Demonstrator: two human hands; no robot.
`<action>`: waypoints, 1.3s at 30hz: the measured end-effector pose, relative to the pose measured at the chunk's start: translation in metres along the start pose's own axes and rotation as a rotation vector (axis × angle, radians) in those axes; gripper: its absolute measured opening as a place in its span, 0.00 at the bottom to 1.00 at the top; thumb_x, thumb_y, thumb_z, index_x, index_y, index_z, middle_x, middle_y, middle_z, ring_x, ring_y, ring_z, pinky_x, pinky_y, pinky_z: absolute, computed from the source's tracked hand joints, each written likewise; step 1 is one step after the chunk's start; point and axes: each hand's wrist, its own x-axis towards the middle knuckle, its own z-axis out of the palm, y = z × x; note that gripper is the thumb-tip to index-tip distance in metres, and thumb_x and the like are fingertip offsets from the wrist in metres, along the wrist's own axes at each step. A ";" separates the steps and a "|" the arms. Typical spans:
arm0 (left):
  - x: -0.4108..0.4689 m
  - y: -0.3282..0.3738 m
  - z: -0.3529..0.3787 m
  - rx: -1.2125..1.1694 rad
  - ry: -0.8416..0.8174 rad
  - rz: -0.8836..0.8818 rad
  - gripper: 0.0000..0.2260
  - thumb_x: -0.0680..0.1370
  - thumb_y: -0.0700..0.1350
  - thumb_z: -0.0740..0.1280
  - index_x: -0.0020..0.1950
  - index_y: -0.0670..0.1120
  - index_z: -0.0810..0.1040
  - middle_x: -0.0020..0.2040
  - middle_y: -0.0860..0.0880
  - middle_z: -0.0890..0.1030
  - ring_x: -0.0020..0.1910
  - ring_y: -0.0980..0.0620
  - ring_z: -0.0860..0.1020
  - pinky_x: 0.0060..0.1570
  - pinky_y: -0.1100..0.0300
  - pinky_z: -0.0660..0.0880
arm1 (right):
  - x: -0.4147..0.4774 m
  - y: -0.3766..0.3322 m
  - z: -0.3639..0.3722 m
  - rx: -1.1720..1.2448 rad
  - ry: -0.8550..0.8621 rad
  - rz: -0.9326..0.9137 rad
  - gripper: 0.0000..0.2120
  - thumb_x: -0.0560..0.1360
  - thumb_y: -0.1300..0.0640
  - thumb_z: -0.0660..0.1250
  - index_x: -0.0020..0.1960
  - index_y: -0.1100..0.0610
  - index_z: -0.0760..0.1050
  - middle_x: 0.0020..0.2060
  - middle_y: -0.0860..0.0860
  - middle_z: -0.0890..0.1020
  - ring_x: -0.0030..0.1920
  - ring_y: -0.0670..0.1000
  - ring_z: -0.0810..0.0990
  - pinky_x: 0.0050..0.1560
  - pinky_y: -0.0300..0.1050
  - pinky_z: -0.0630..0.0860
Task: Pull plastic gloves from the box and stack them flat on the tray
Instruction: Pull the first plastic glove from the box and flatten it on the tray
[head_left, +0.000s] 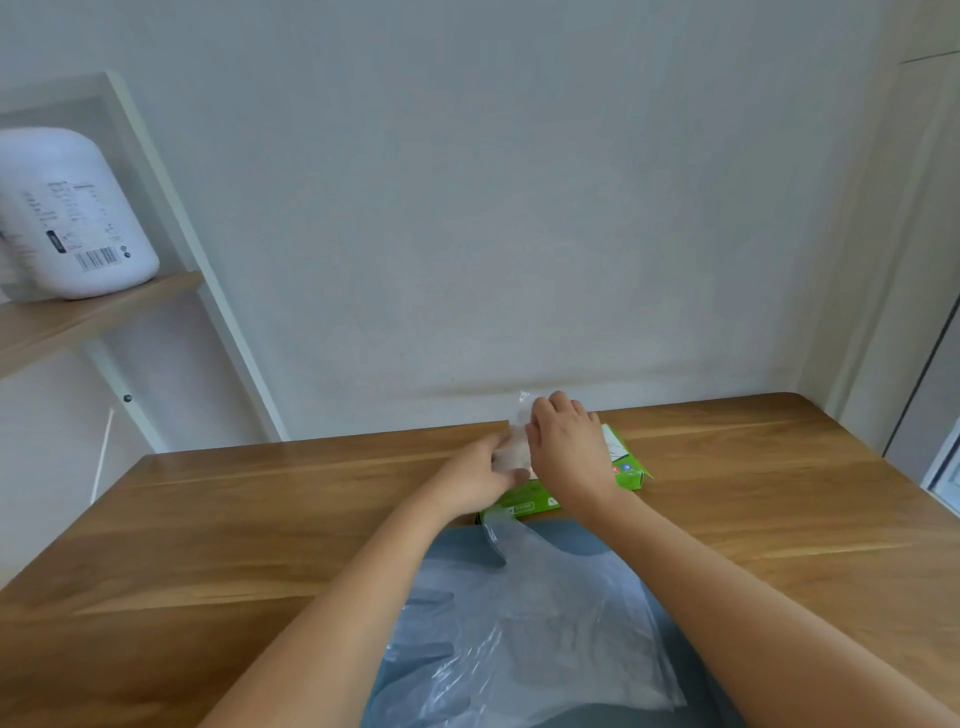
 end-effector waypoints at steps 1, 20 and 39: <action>0.002 -0.001 0.003 0.000 -0.004 0.005 0.27 0.78 0.49 0.68 0.76 0.49 0.64 0.73 0.51 0.70 0.71 0.52 0.69 0.66 0.61 0.65 | 0.001 0.001 -0.002 0.061 0.008 0.021 0.05 0.79 0.62 0.57 0.47 0.62 0.71 0.46 0.59 0.76 0.47 0.61 0.74 0.44 0.51 0.62; 0.008 0.004 0.020 0.081 -0.008 -0.018 0.26 0.79 0.48 0.65 0.75 0.45 0.65 0.75 0.47 0.66 0.73 0.49 0.64 0.66 0.62 0.62 | 0.037 0.023 -0.085 1.232 0.232 0.265 0.11 0.81 0.64 0.55 0.39 0.56 0.66 0.25 0.49 0.73 0.28 0.46 0.72 0.40 0.43 0.76; -0.081 0.045 -0.073 -1.143 0.094 0.117 0.36 0.70 0.69 0.61 0.65 0.43 0.75 0.61 0.43 0.81 0.55 0.49 0.81 0.58 0.53 0.75 | -0.020 -0.039 -0.177 0.371 -0.039 -0.243 0.06 0.77 0.55 0.66 0.42 0.52 0.73 0.22 0.47 0.73 0.25 0.46 0.69 0.29 0.36 0.64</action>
